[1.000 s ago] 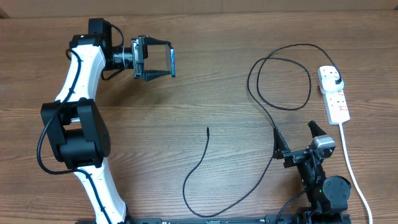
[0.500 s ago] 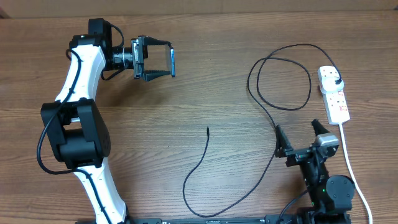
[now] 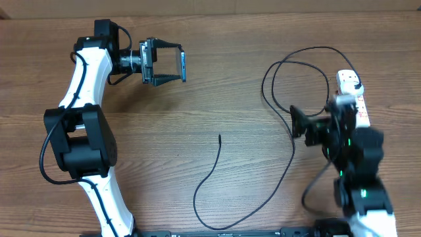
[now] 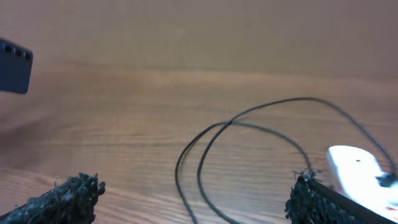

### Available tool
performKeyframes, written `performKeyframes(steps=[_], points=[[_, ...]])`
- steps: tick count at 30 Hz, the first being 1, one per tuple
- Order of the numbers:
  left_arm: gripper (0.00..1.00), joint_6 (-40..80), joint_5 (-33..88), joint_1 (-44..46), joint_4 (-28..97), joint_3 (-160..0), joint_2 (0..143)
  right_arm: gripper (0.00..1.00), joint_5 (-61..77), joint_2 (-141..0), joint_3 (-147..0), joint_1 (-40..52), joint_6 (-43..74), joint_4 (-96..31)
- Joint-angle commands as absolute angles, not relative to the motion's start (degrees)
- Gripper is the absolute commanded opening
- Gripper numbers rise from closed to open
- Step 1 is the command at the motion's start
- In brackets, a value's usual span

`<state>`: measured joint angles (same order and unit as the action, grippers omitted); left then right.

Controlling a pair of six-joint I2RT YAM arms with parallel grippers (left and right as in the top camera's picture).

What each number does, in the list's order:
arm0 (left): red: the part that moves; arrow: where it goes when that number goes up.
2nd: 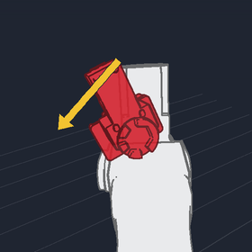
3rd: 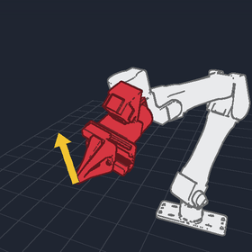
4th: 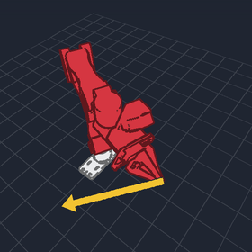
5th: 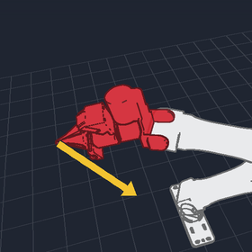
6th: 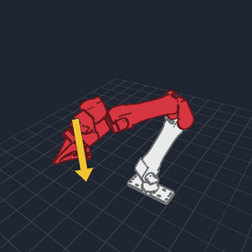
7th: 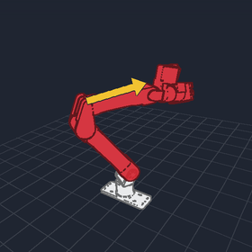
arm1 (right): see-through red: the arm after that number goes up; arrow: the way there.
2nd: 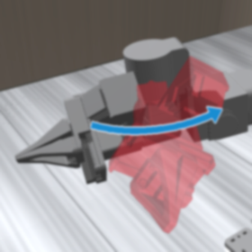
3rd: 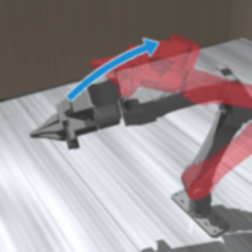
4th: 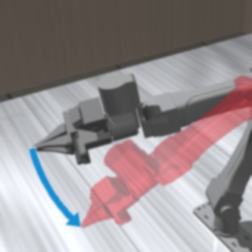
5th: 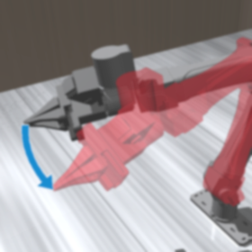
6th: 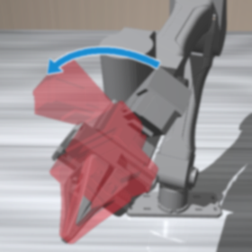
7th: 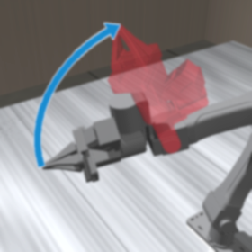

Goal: Plug charger to phone and switch on socket

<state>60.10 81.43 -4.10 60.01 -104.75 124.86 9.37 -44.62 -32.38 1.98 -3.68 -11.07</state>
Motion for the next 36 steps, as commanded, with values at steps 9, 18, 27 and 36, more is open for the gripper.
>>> performKeyframes(steps=[9, 18, 27, 36], points=[[0.04, 60.88, 83.42, -3.73, 59.99, -106.72, 125.01, 1.00, 22.31, -74.54, -57.47, 2.20, -4.97, -26.35], [0.04, 60.90, 80.60, -3.73, 59.99, -106.72, 125.01, 1.00, 29.15, -77.89, -58.15, 2.20, -4.49, -19.49], [0.04, 60.93, 79.31, -3.73, 59.99, -106.72, 125.01, 1.00, 43.35, -77.89, -58.15, 2.20, -4.34, -15.49], [0.04, 63.07, 73.56, -3.70, 59.99, -106.72, 125.01, 1.00, 43.05, -78.87, -58.15, 2.20, 21.63, -5.26]])
